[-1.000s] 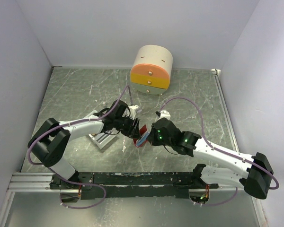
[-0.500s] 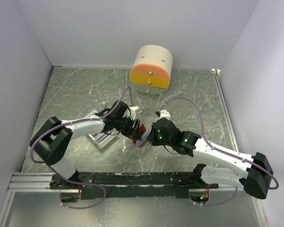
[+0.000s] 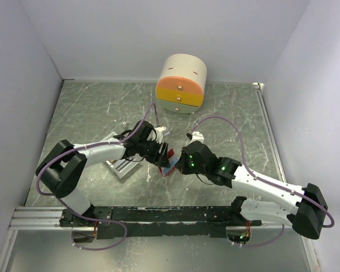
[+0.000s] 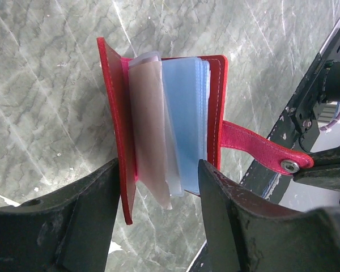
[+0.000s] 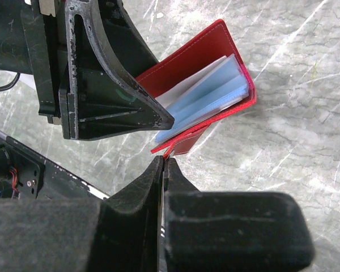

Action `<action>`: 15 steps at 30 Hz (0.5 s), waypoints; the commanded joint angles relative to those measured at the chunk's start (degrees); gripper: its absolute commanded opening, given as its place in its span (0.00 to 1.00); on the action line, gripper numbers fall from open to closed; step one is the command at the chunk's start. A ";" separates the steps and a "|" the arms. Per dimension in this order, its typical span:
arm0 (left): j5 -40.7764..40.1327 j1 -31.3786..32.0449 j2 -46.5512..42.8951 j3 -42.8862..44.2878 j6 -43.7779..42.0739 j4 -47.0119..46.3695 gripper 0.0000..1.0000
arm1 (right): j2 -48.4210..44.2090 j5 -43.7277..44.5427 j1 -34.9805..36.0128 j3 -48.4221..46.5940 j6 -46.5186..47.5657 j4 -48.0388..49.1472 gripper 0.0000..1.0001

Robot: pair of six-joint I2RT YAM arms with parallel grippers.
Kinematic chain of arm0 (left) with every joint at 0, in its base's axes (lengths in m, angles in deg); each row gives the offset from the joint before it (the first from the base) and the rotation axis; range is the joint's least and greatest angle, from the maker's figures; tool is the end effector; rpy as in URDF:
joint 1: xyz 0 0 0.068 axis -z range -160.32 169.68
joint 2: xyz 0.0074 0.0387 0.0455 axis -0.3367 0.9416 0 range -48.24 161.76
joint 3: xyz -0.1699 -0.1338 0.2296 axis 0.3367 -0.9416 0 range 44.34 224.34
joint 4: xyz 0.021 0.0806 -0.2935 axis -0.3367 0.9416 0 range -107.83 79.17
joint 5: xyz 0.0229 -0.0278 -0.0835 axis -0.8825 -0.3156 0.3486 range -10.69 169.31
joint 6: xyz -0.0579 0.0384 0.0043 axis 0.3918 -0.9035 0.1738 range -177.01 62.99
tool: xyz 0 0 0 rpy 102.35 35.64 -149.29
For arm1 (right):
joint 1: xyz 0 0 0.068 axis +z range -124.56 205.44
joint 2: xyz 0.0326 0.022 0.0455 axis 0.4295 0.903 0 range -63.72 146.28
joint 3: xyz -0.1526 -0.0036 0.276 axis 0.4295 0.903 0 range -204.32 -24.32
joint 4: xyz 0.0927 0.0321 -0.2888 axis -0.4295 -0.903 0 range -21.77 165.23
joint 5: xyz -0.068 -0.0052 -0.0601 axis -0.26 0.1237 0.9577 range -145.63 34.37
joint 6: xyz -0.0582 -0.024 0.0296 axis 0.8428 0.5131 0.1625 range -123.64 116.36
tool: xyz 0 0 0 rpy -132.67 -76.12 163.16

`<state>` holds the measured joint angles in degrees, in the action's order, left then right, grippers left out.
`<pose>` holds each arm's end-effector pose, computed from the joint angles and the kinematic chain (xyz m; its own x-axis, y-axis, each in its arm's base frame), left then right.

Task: Put the credit cards into the card holder
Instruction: Place the card holder at the center of the board.

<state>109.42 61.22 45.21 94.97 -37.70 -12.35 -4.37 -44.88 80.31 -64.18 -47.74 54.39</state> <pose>0.2617 -0.2697 0.1752 -0.7996 0.3263 -0.5041 0.5924 0.5658 -0.5735 0.1561 0.2035 0.2540 -0.7696 0.0943 -0.6315 -0.2591 0.8578 0.4439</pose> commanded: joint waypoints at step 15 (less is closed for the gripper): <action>0.90 1.10 1.29 0.91 0.29 -2.20 0.48 | -0.60 0.23 -0.35 0.12 0.41 1.34 0.00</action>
<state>109.44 61.85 46.66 94.97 -37.37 -12.50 -4.39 -45.37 80.27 -64.15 -47.74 54.43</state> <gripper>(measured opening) 0.538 0.008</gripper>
